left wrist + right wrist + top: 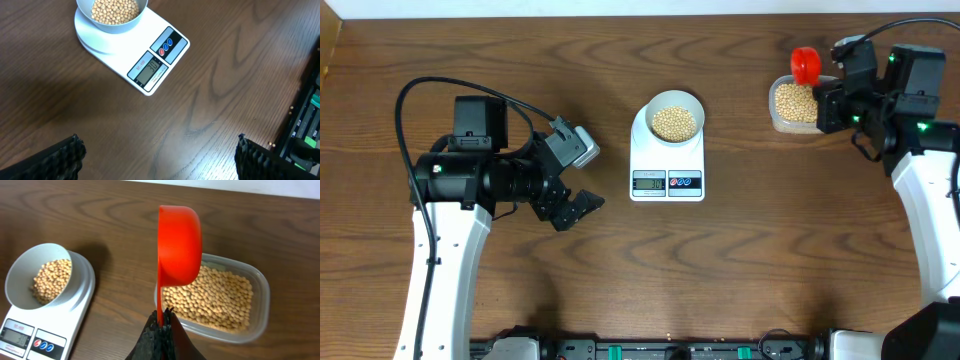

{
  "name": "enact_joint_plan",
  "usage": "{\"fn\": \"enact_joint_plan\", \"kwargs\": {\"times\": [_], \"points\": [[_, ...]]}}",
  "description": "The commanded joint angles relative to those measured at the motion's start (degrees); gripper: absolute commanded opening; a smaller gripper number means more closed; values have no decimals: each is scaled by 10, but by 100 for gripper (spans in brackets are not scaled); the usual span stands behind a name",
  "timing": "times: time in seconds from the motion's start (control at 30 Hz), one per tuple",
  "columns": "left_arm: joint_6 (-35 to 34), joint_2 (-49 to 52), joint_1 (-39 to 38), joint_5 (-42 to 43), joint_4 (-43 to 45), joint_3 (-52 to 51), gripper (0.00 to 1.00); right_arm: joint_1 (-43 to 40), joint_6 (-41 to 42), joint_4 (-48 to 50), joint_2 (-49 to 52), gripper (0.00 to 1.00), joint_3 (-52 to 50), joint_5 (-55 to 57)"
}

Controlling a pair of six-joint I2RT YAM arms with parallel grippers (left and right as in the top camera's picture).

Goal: Scoop item into bowl and weigh 50g on scale
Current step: 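Carry the empty scoop right back over the soybean tub, then lower the scoop into the soybean tub and drag it to refill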

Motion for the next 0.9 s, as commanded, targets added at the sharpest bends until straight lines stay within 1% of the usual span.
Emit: {"fn": "enact_joint_plan", "kwargs": {"times": [0.0,0.07,0.13,0.37,0.87], "points": [[-1,-1,2,7,-2,9,98,-19,8,-6,-3,1,0,30],[-1,-1,2,7,-2,9,98,-32,8,-16,-3,1,0,93],[-1,-1,2,7,-2,9,98,-43,8,-23,-3,1,0,113],[-1,-1,2,7,-2,9,98,-67,8,-42,0,1,0,129],[-1,-1,2,7,-2,9,98,-61,19,-54,56,1,0,144]]}}
